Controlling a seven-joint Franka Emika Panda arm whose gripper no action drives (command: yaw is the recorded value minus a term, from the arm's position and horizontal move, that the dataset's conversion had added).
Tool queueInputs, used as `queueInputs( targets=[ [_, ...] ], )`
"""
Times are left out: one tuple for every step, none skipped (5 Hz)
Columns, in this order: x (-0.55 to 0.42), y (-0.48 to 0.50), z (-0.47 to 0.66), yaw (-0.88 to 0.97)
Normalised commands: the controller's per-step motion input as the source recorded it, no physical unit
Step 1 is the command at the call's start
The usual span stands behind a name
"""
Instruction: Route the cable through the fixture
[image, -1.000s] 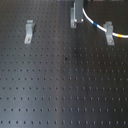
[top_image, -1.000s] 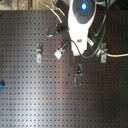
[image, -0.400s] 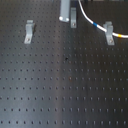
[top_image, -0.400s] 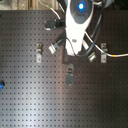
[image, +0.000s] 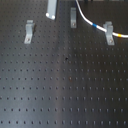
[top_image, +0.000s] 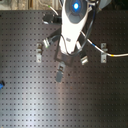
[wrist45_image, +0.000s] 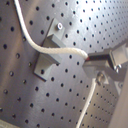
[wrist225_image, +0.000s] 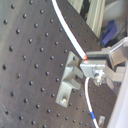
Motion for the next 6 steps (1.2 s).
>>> queueInputs(
  targets=[
    [-0.150,0.232,0.22,0.73],
    [-0.148,0.107,0.21,0.32],
    [-0.001,0.002,0.07,0.00],
    [-0.103,0.139,0.41,0.00],
    [-0.092,0.152,0.34,-0.10],
    [-0.051,0.240,0.37,-0.29]
  ],
)
